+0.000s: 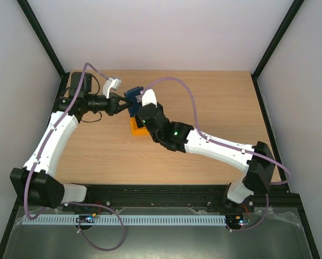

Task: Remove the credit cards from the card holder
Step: Open the card holder.

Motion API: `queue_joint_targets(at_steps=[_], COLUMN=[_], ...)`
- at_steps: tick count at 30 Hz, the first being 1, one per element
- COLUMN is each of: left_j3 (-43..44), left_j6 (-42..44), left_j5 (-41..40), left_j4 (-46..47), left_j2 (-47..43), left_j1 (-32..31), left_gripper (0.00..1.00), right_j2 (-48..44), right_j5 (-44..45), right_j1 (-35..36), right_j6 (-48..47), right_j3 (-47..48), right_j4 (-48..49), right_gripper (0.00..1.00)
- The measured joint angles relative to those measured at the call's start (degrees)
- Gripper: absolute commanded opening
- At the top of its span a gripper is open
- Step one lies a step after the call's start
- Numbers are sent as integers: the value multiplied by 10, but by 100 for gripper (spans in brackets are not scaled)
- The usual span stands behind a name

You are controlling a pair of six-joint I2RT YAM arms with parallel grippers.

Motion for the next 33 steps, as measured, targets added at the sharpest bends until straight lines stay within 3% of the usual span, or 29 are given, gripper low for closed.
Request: queue_joint_targets(at_steps=[6,14,16,19,21,27,33], left_j3=[0,1,1,1,1,17,35], left_j6=[17,42,45,51,58,141,215], left_j5=[-5,5,7,13,21,74,114], left_j4=[-1,-33,-37,-43,-50,-117,-177], left_j2=[0,-2,-2,-2,-2,-2,-8], left_j1=[-2,-4,-4,-4,-4,-7,-15], left_gripper=[2,2,2,2,2,2,2], right_j2=[-15,-108,-133,-166,-189,-209,-179], right_j5=[-3,9,-18,-106,-195,-494,-666], right_j1=[-15,-175,-198,-233,-254,-270,-268], right_j6=[15,32,30,18,3,-31,-28], right_j3=[-14,-103,-116,-132,-145,-152,-140], right_j4=[-5,-45,-49,-46,-42,-6,35], right_gripper=[2,2,10,37,48,52,50])
